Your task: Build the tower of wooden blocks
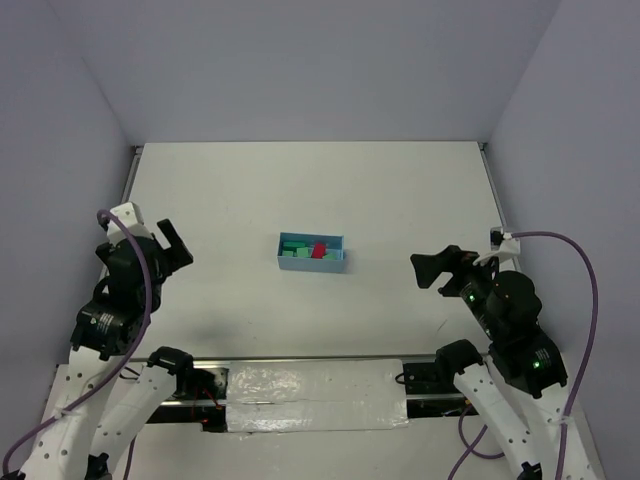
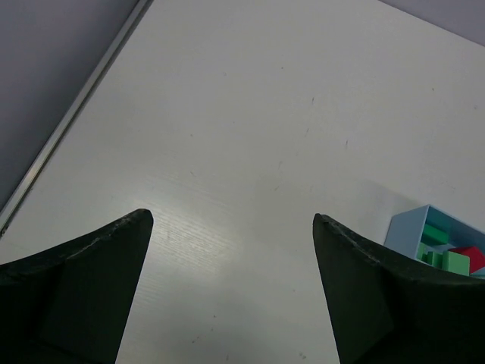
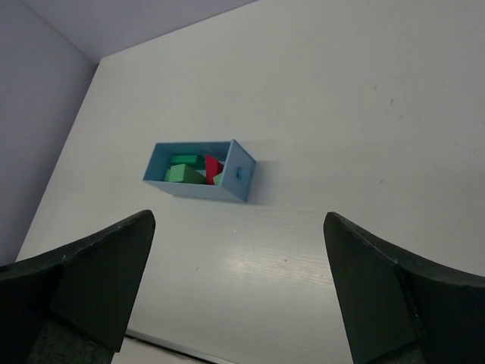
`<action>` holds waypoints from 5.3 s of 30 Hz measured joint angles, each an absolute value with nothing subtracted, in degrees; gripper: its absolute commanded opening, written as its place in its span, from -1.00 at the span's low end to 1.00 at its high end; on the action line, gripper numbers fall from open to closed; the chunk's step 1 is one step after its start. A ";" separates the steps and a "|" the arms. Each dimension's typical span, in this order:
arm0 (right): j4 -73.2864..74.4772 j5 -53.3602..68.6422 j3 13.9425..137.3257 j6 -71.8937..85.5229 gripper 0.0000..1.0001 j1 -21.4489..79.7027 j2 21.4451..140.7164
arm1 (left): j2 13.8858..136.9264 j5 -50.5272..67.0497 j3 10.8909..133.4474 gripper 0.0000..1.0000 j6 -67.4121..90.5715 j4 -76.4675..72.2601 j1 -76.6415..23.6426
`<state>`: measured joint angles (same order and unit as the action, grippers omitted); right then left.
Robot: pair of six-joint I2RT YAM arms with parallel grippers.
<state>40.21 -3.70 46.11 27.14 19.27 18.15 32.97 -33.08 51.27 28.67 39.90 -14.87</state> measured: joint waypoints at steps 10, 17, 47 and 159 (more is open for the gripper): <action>25.10 7.88 37.19 25.65 0.99 19.35 23.59 | 33.95 -30.72 51.18 0.99 28.32 39.29 -14.87; 16.36 11.77 45.39 15.99 0.94 24.86 54.61 | 35.16 -29.30 51.09 0.99 27.31 38.74 -14.90; 26.20 1.56 79.53 -21.30 -0.58 38.98 108.18 | 39.57 -22.65 50.46 0.99 25.39 37.23 -15.22; 26.59 -14.72 65.91 27.62 0.08 12.91 97.12 | 38.48 -16.21 49.47 0.99 22.52 34.81 -16.99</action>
